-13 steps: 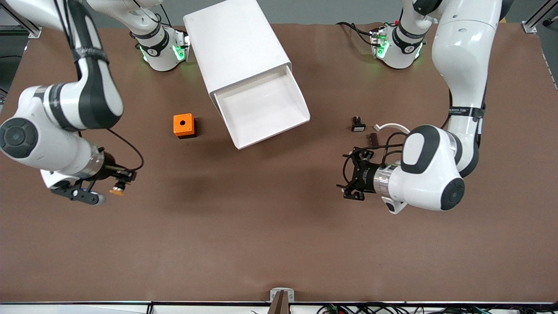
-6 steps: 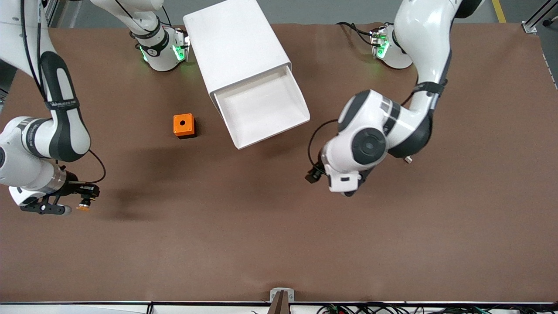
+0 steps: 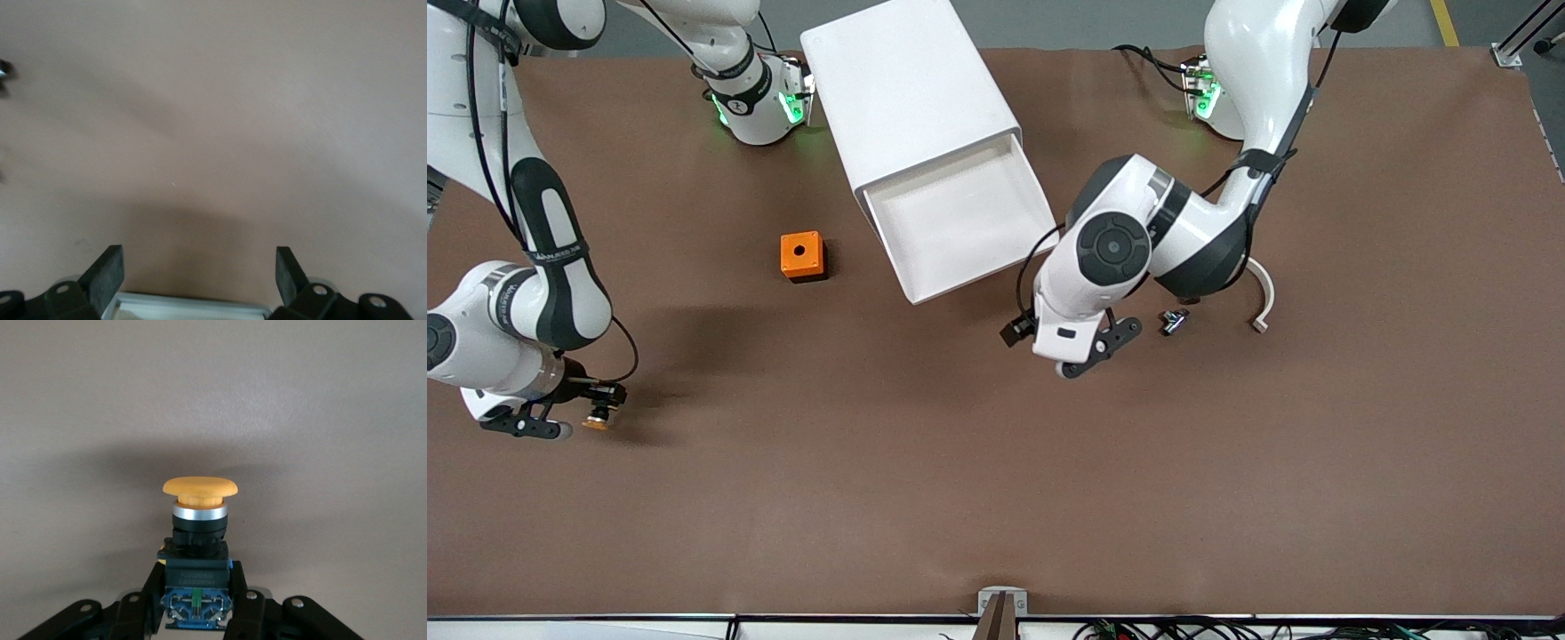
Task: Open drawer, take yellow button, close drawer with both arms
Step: 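Set the button on the table with the right gripper while the left pushes drawer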
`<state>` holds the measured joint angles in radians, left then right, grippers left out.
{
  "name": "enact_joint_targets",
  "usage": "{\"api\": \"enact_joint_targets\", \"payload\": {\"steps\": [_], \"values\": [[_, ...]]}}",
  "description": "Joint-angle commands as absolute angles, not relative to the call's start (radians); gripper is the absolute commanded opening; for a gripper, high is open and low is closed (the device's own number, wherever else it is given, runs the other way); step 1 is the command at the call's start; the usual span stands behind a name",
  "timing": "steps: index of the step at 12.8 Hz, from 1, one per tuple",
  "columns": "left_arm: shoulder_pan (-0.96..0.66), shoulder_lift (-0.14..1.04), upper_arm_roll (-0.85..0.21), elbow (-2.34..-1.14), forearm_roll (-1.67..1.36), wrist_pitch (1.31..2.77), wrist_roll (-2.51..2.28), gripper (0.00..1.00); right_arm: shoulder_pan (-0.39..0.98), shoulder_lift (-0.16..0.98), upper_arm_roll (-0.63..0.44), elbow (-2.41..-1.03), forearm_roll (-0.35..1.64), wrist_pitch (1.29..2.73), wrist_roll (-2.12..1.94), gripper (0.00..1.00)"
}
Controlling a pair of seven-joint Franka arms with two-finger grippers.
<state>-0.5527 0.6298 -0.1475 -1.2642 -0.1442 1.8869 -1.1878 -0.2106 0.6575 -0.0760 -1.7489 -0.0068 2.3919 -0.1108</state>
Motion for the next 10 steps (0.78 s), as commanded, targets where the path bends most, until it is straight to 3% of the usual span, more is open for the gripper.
{"api": "enact_joint_targets", "payload": {"steps": [1, 2, 3, 7, 10], "values": [[-0.555, 0.598, -0.186, -1.315, -0.121, 1.981, -1.170, 1.00, -0.233, 0.673, -0.054, -1.730, -0.015, 2.391, -0.118, 0.13], [-0.572, 0.606, -0.187, -1.316, -0.123, 2.015, -1.172, 1.00, -0.232, 0.675, -0.052, -1.730, -0.015, 2.391, -0.123, 0.79], [-0.595, 0.604, -0.186, -1.316, -0.123, 2.029, -1.177, 1.00, -0.232, 0.675, -0.052, -1.729, -0.012, 2.391, -0.142, 1.00], [-0.617, 0.581, -0.186, -1.353, -0.066, 2.025, -1.158, 1.00, -0.221, 0.654, -0.052, -1.721, -0.008, 2.359, -0.178, 1.00], [-0.647, 0.600, -0.186, -1.356, -0.035, 2.025, -1.155, 1.00, -0.181, 0.556, -0.045, -1.685, -0.006, 2.173, -0.125, 1.00]]}}
